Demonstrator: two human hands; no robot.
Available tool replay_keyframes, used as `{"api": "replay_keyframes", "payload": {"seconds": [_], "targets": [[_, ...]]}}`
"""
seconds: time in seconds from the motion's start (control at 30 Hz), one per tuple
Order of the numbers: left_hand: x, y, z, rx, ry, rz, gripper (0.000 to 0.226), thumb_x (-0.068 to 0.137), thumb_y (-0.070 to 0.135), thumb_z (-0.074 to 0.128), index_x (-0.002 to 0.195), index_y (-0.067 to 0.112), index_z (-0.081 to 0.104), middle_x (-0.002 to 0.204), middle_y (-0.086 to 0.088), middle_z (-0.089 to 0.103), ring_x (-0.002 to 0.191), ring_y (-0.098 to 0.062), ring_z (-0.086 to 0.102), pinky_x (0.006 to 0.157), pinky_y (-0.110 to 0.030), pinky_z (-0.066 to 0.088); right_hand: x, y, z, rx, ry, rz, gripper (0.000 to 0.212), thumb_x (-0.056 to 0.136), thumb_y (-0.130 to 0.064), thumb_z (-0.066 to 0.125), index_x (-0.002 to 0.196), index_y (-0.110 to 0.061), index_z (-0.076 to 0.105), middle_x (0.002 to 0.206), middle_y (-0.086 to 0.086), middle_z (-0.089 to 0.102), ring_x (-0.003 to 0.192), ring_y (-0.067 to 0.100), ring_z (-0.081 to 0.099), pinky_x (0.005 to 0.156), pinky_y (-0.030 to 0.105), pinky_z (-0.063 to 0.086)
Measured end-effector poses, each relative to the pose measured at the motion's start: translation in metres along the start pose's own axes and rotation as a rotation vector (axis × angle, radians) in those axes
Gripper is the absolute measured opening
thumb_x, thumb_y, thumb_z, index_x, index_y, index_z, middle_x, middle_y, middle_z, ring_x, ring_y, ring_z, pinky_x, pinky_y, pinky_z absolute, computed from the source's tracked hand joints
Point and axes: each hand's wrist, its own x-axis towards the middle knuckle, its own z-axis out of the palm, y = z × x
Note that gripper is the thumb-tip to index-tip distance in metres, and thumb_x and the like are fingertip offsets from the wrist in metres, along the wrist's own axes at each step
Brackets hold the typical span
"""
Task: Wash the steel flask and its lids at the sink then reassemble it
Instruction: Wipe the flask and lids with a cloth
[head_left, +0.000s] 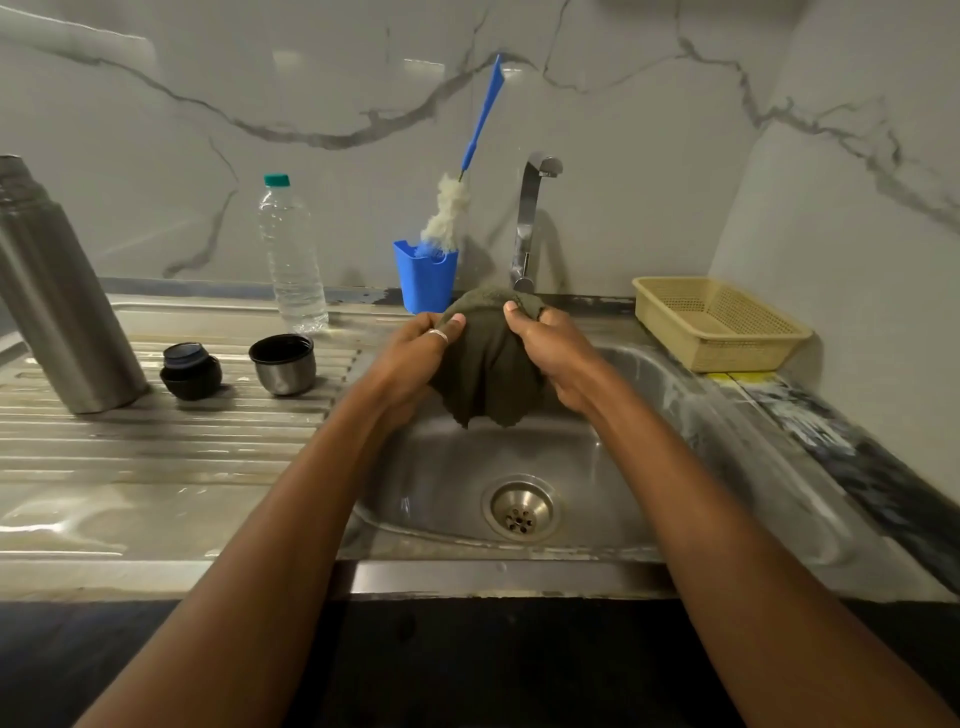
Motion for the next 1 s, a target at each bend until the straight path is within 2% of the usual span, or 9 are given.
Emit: {"api": "replay_keyframes", "payload": {"seconds": [0.1, 0.17, 0.27, 0.37, 0.5, 0.6, 0.77, 0.9, 1.0], "targets": [[0.002, 0.000, -0.002, -0.019, 0.069, 0.006, 0.020, 0.103, 0.035, 0.057, 0.111, 0.019, 0.067, 0.114, -0.008, 0.070, 0.110, -0.024, 0.067, 0.084, -0.036, 0.057, -0.003, -0.004, 0.000, -0.061, 0.002, -0.038, 0.030, 0.104, -0.042, 0.052, 0.117, -0.020, 0.069, 0.110, -0.003, 0.071, 0.102, 0.014, 0.067, 0.093, 0.033, 0.055], [0.002, 0.000, -0.003, -0.056, 0.088, -0.016, 0.023, 0.102, 0.035, 0.059, 0.111, 0.017, 0.069, 0.114, -0.011, 0.072, 0.111, -0.026, 0.067, 0.089, -0.040, 0.059, -0.004, -0.005, 0.001, -0.026, 0.020, -0.023, 0.026, 0.103, -0.042, 0.054, 0.101, -0.022, 0.069, 0.105, -0.003, 0.074, 0.100, 0.014, 0.069, 0.090, 0.033, 0.055], [-0.001, -0.001, -0.004, -0.147, -0.008, -0.068, 0.038, 0.099, 0.039, 0.062, 0.119, 0.007, 0.069, 0.107, -0.014, 0.075, 0.099, -0.022, 0.072, 0.087, -0.041, 0.060, -0.005, -0.008, 0.001, 0.125, 0.054, 0.057, 0.025, 0.101, -0.043, 0.057, 0.097, -0.021, 0.069, 0.100, -0.002, 0.077, 0.097, 0.018, 0.073, 0.083, 0.036, 0.056], [-0.007, 0.002, -0.008, -0.099, -0.146, -0.136, 0.050, 0.092, 0.042, 0.071, 0.125, 0.006, 0.062, 0.087, 0.000, 0.074, 0.086, -0.016, 0.071, 0.080, -0.035, 0.055, -0.009, -0.013, -0.003, 0.288, 0.069, 0.097, 0.018, 0.103, -0.035, 0.057, 0.099, -0.020, 0.067, 0.099, 0.002, 0.078, 0.093, 0.017, 0.075, 0.081, 0.035, 0.062], [-0.005, 0.000, -0.007, -0.150, -0.165, -0.154, 0.097, 0.065, 0.015, 0.089, 0.148, 0.026, 0.037, 0.129, -0.013, 0.060, 0.119, -0.033, 0.061, 0.103, -0.051, 0.051, -0.009, -0.011, -0.004, 0.255, 0.045, 0.132, 0.016, 0.103, -0.031, 0.058, 0.106, -0.017, 0.066, 0.101, 0.004, 0.078, 0.094, 0.019, 0.075, 0.084, 0.038, 0.062], [-0.004, 0.001, -0.005, -0.053, -0.146, -0.101, 0.088, 0.073, -0.002, 0.082, 0.145, 0.032, 0.044, 0.125, -0.015, 0.060, 0.114, -0.031, 0.063, 0.097, -0.046, 0.056, -0.009, -0.009, -0.007, 0.147, -0.004, 0.172, 0.023, 0.098, -0.026, 0.067, 0.114, -0.011, 0.065, 0.096, 0.005, 0.079, 0.091, 0.019, 0.076, 0.085, 0.040, 0.062], [-0.002, 0.000, -0.014, 0.323, -0.190, -0.046, 0.061, 0.078, 0.011, 0.084, 0.134, 0.023, 0.062, 0.123, -0.007, 0.061, 0.106, -0.019, 0.061, 0.087, -0.030, 0.057, -0.007, -0.001, -0.018, 0.103, -0.153, 0.231, 0.053, 0.080, -0.005, 0.081, 0.128, 0.003, 0.058, 0.110, 0.015, 0.074, 0.095, 0.023, 0.076, 0.078, 0.034, 0.062], [0.003, -0.003, -0.012, 0.695, -0.207, 0.030, 0.064, 0.077, 0.022, 0.086, 0.135, 0.018, 0.060, 0.110, 0.001, 0.064, 0.091, -0.009, 0.059, 0.067, -0.015, 0.042, -0.005, -0.001, -0.016, 0.097, -0.205, 0.212, 0.113, 0.072, 0.012, 0.079, 0.161, -0.021, 0.018, 0.152, 0.016, 0.041, 0.131, 0.034, 0.053, 0.109, 0.052, 0.047], [0.007, -0.007, -0.012, 0.893, -0.113, 0.136, 0.031, 0.083, 0.030, 0.081, 0.109, 0.019, 0.069, 0.098, -0.001, 0.068, 0.086, -0.010, 0.061, 0.064, -0.017, 0.041, -0.008, -0.004, -0.013, -0.227, -0.292, 0.129, 0.093, 0.072, 0.007, 0.081, 0.153, -0.015, 0.040, 0.145, 0.013, 0.050, 0.128, 0.027, 0.052, 0.106, 0.040, 0.048]]}}
